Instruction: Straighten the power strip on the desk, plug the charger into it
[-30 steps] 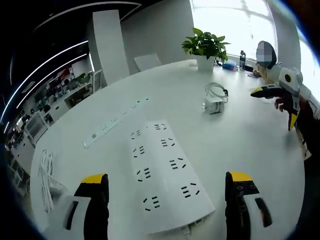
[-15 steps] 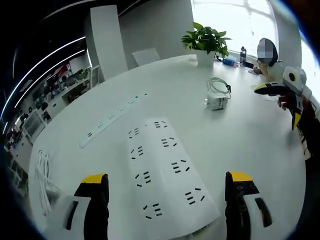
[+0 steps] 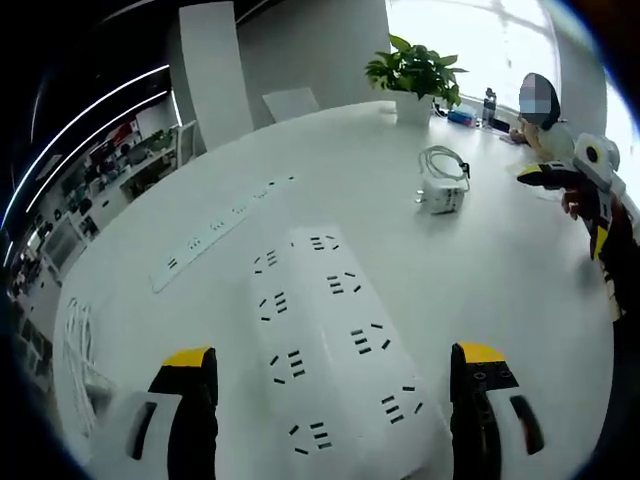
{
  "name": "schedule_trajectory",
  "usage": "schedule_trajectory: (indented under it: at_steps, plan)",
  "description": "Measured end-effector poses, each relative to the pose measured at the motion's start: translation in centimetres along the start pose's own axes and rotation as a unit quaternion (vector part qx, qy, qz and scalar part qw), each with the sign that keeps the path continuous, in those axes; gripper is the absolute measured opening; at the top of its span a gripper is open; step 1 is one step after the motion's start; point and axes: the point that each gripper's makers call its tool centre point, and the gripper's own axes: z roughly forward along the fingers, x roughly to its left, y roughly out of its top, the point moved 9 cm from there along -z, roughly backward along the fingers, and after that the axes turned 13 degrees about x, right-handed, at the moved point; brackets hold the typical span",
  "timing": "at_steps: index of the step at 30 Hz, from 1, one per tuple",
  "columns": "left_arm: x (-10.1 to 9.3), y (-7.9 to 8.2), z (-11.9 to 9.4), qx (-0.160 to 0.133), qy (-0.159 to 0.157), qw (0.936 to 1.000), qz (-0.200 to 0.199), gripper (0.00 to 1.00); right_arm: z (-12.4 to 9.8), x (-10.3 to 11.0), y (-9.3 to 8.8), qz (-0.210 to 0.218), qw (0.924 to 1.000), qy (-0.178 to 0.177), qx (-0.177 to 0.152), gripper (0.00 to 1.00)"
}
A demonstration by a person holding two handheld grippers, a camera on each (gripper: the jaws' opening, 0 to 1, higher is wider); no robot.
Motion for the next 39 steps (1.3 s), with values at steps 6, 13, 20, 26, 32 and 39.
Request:
schedule_trajectory:
  at_steps: [6, 13, 20, 26, 32, 39]
  plan:
    - [0.0, 0.4, 0.6, 0.009, -0.001, 1.0, 0.001, 0.98, -0.2, -0.1, -0.2, 0.001, 1.0, -0.002, 0.001, 0.98]
    - [0.3, 0.5, 1.0, 0.018, -0.002, 0.9998, 0.0, 0.96, -0.2, -0.3, -0.5, 0.004, 1.0, -0.003, 0.001, 0.98]
    - [0.3, 0.4, 1.4, 0.03, -0.007, 0.9995, -0.002, 0.94, -0.2, -0.4, -0.7, 0.009, 1.0, -0.003, 0.001, 0.99]
    - [0.3, 0.6, 1.6, 0.029, -0.012, 0.9994, -0.01, 0.9, -0.2, -0.5, -0.9, 0.009, 0.9999, -0.002, 0.004, 0.98]
    - [0.3, 0.7, 1.9, 0.034, -0.015, 0.9992, -0.013, 0.86, -0.1, -0.5, -0.9, 0.009, 0.9999, 0.0, 0.004, 0.98]
    - [0.2, 0.8, 2.1, 0.041, -0.019, 0.9989, -0.014, 0.83, 0.0, -0.6, -1.0, 0.01, 0.9999, 0.002, 0.004, 0.98]
